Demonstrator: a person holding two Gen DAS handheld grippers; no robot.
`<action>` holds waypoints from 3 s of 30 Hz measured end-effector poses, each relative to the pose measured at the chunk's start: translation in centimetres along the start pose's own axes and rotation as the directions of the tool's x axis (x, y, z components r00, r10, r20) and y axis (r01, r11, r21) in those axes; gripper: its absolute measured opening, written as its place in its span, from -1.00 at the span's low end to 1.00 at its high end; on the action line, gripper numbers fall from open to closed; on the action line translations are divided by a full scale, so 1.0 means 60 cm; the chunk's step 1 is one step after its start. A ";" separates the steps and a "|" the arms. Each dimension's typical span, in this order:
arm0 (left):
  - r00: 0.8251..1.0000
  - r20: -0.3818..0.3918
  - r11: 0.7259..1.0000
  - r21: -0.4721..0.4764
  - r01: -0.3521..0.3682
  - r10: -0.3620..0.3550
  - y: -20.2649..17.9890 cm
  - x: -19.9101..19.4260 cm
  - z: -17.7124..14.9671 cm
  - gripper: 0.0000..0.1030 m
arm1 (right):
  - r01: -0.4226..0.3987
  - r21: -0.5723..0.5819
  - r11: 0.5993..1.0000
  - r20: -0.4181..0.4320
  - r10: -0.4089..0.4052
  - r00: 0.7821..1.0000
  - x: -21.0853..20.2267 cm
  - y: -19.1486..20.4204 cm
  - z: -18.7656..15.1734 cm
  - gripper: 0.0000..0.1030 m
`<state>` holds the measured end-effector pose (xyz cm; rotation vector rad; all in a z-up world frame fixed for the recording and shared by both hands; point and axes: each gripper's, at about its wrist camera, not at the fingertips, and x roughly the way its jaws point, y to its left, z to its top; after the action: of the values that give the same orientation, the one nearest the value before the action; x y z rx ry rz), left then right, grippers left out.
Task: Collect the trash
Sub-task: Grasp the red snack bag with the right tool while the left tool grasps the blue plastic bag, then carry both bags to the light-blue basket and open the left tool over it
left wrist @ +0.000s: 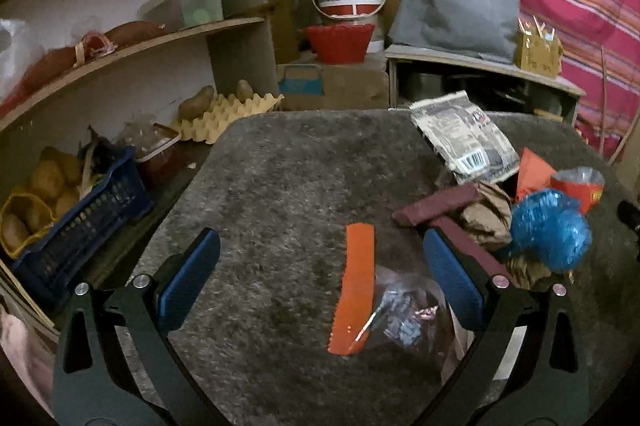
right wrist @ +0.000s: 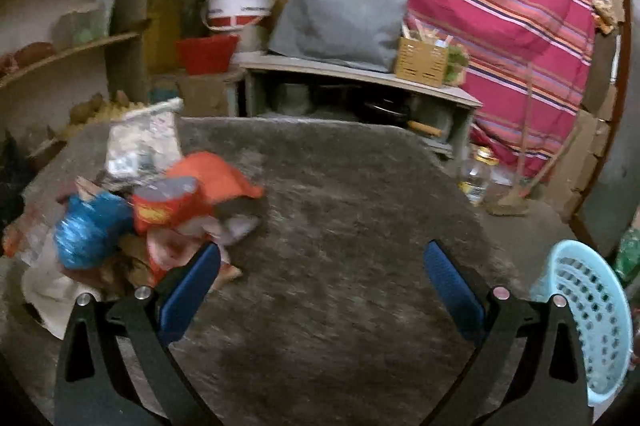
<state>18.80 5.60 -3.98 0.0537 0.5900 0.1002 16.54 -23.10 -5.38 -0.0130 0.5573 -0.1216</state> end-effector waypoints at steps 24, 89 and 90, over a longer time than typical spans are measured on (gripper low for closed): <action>1.000 0.013 1.000 0.010 0.007 -0.007 0.014 -0.005 -0.006 0.91 | -0.266 -0.054 0.962 -0.135 0.257 0.957 0.080 0.100 0.005 -0.19; 0.960 0.135 0.961 0.170 0.220 -0.244 -0.285 -0.168 0.025 -0.44 | -0.016 0.154 0.988 0.031 0.012 0.999 -0.096 -0.275 -0.032 -0.21; 0.957 0.137 0.957 0.175 0.230 -0.255 -0.291 -0.172 0.024 -0.44 | -0.008 0.157 0.987 0.034 0.003 0.999 -0.102 -0.283 -0.032 -0.21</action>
<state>12.44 -12.94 1.52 0.1405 0.4410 -0.1892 8.47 -39.20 -3.05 0.1403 0.5123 -0.1594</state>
